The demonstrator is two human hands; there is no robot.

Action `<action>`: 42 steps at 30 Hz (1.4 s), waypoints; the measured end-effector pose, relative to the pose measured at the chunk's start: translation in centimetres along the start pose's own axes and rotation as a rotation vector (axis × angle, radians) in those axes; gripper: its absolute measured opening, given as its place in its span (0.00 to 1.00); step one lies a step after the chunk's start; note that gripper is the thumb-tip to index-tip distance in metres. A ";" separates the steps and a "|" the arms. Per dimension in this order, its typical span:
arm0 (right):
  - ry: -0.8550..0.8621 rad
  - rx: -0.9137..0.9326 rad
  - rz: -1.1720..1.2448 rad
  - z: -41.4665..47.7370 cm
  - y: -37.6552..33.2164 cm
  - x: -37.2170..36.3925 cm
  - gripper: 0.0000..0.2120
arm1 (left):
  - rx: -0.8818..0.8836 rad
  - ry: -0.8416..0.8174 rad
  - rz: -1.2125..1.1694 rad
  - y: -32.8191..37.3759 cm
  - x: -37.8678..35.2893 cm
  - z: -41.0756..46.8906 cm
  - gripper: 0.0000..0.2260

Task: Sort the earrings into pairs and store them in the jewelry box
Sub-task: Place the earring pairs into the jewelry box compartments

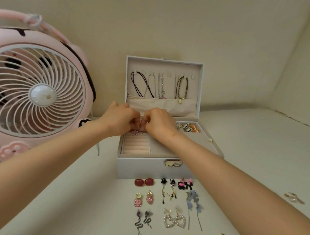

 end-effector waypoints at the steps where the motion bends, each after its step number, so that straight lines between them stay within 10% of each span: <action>1: 0.004 0.007 0.008 -0.2 0.1 0.1 0.05 | -0.004 0.007 0.004 0.0 0.0 0.0 0.08; 21: 0.012 0.084 0.101 -2.6 0.8 0.1 0.05 | -0.084 -0.148 0.005 0.6 0.6 1.1 0.04; 42: 0.040 0.123 -0.030 -2.3 0.2 0.3 0.05 | -0.323 0.220 0.181 1.3 0.3 -2.7 0.02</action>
Point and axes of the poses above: each hand's wrist, its own z-axis towards the middle knuckle, its own x-axis out of the back of the hand, y = z × x, the point moved 5 cm from there along z, towards the middle knuckle, and after that the axes turned 13 degrees about -z, right-handed, at the moved point
